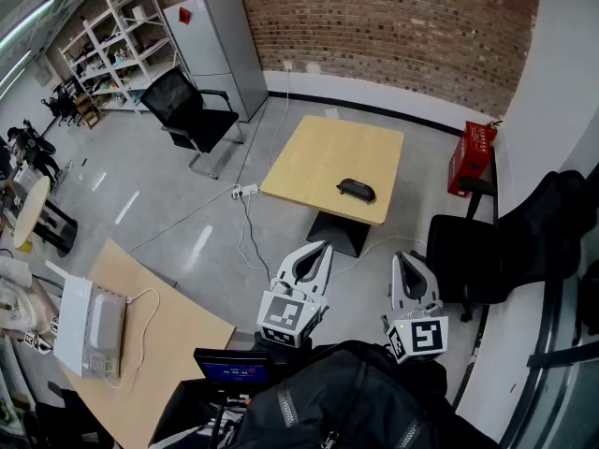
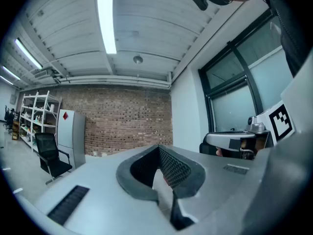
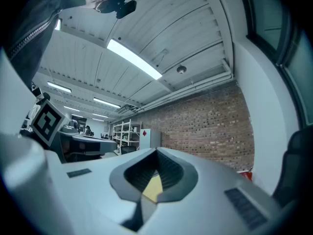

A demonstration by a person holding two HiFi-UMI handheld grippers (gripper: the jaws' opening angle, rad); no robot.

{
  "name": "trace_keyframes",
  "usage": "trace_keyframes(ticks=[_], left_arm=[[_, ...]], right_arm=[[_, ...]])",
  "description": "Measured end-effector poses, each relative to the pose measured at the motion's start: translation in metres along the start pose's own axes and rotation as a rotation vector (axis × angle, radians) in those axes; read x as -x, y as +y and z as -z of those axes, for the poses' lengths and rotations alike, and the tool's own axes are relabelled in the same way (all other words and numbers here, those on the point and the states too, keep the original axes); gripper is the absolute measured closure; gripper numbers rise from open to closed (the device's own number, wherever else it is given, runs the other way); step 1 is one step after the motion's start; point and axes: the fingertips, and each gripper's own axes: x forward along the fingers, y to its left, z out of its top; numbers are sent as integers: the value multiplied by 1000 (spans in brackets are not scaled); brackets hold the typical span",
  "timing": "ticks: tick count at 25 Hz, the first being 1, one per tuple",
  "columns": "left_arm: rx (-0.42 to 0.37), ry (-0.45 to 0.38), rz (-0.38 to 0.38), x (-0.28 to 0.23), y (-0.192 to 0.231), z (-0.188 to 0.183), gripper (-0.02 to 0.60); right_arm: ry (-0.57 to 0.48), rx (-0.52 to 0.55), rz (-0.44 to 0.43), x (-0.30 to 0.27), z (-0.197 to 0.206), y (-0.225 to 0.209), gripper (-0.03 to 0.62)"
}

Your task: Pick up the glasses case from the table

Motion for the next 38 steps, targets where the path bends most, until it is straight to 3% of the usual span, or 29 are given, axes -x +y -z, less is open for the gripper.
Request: trace_keyframes(ticks=[23, 38], left_arm=[[-17, 54, 15, -8, -52, 17, 583], [13, 119, -33, -3, -69, 51, 583]], right_arm=[[71, -37, -46, 34, 24, -16, 589], [157, -98, -114, 52, 60, -20, 589]])
